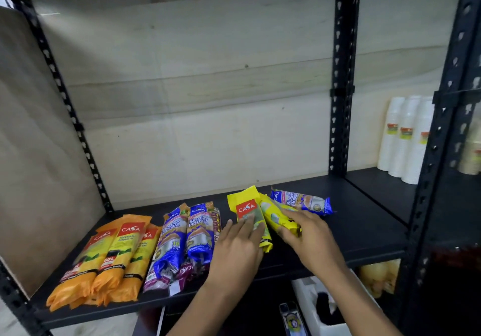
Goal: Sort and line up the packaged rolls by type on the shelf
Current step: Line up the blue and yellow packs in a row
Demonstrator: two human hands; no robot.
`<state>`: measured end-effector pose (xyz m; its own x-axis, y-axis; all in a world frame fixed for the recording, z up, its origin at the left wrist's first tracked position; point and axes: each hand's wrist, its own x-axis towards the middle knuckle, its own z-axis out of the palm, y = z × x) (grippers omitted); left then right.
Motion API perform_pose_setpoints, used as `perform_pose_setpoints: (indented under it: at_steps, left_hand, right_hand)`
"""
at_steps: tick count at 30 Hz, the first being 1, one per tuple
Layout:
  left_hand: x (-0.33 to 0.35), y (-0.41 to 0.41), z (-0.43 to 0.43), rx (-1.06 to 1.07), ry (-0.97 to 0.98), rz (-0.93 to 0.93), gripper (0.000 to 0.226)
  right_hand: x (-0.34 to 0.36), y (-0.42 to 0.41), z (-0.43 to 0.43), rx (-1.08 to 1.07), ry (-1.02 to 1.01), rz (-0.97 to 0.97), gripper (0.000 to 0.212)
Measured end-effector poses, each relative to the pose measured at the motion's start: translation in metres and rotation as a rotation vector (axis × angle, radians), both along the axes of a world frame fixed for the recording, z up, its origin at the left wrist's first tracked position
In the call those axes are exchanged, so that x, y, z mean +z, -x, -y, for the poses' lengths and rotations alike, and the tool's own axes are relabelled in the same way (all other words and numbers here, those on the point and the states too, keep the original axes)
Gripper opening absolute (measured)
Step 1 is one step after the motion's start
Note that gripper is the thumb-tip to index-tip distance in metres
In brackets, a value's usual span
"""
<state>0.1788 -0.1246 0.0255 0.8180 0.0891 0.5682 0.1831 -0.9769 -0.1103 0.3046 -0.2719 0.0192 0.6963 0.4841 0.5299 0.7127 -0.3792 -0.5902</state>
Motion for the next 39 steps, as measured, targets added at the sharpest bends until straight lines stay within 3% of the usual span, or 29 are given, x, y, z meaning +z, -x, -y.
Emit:
perform_pose_setpoints:
  at_steps: [5, 12, 21, 29, 35, 39]
  left_hand:
    - [0.014, -0.03, 0.046, -0.133, 0.157, 0.014, 0.059]
    - [0.006, -0.081, 0.104, -0.319, 0.251, 0.008, 0.057]
    - [-0.014, -0.11, 0.126, -0.398, 0.262, -0.018, 0.055]
    - [-0.045, -0.114, 0.113, -0.402, 0.304, -0.068, 0.053]
    - [-0.048, -0.118, 0.108, -0.41, 0.368, -0.064, 0.051]
    - [-0.047, -0.111, 0.102, -0.446, 0.401, -0.093, 0.05]
  right_hand:
    - [0.005, -0.01, 0.048, -0.163, -0.126, -0.058, 0.041]
    - [0.004, -0.025, 0.113, -0.299, -0.148, -0.097, 0.03]
    - [-0.013, -0.044, 0.145, -0.423, -0.206, -0.217, 0.032]
    - [-0.029, -0.059, 0.136, -0.397, -0.257, -0.324, 0.024]
    - [-0.041, -0.064, 0.127, -0.417, -0.183, -0.325, 0.036]
    - [-0.032, -0.063, 0.125, -0.43, -0.073, -0.295, 0.033]
